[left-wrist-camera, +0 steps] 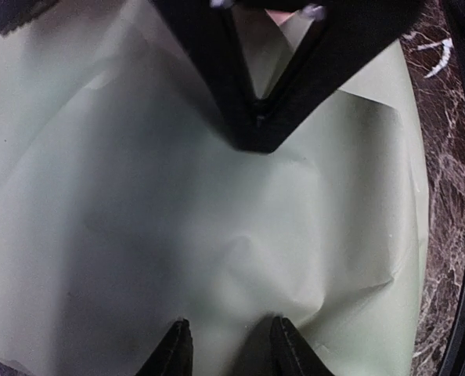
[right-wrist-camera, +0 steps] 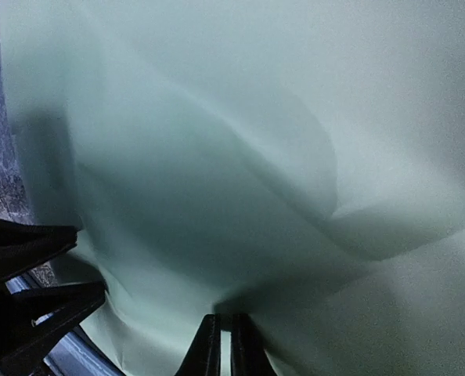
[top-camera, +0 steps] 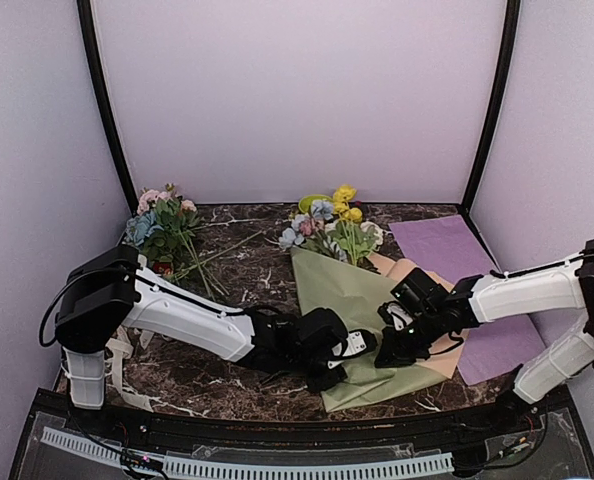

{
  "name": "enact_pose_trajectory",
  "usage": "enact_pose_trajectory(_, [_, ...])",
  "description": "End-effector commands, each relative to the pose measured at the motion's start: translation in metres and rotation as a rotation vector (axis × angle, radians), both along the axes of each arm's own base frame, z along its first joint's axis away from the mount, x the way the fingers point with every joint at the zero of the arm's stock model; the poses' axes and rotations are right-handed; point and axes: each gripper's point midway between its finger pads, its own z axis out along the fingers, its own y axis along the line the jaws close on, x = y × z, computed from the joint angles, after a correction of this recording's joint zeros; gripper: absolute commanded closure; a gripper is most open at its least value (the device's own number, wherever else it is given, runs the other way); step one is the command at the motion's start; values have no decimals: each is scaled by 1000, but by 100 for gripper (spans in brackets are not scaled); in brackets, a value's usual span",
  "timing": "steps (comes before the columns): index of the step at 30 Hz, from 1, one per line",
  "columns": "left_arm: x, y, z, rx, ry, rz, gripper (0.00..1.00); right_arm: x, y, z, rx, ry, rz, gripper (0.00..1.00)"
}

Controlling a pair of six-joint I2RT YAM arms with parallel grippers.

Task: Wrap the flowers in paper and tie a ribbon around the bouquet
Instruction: Press the fold line of the 2/3-folded wrapping paper.

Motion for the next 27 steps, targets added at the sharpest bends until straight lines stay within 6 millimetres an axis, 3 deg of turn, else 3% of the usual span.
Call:
enact_pose_trajectory(1, [-26,10,-13,79,-37,-120,64,4,-3,-20,14,-6,25,94])
enact_pose_trajectory(9, [-49,3,-9,111,-130,-279,63,10,-8,-30,-44,-27,63,94])
enact_pose_trajectory(17, [-34,-33,13,62,-232,-305,63,15,-8,1,-27,-90,82,93])
enact_pose_trajectory(21, [-14,-57,19,43,-260,-242,66,15,-4,9,1,-104,100,93])
enact_pose_trajectory(24, [-6,-70,16,65,-269,-232,68,16,-7,8,-2,-115,98,92])
enact_pose_trajectory(27, [-13,-69,0,106,-223,-267,71,19,-12,2,-5,-106,86,92])
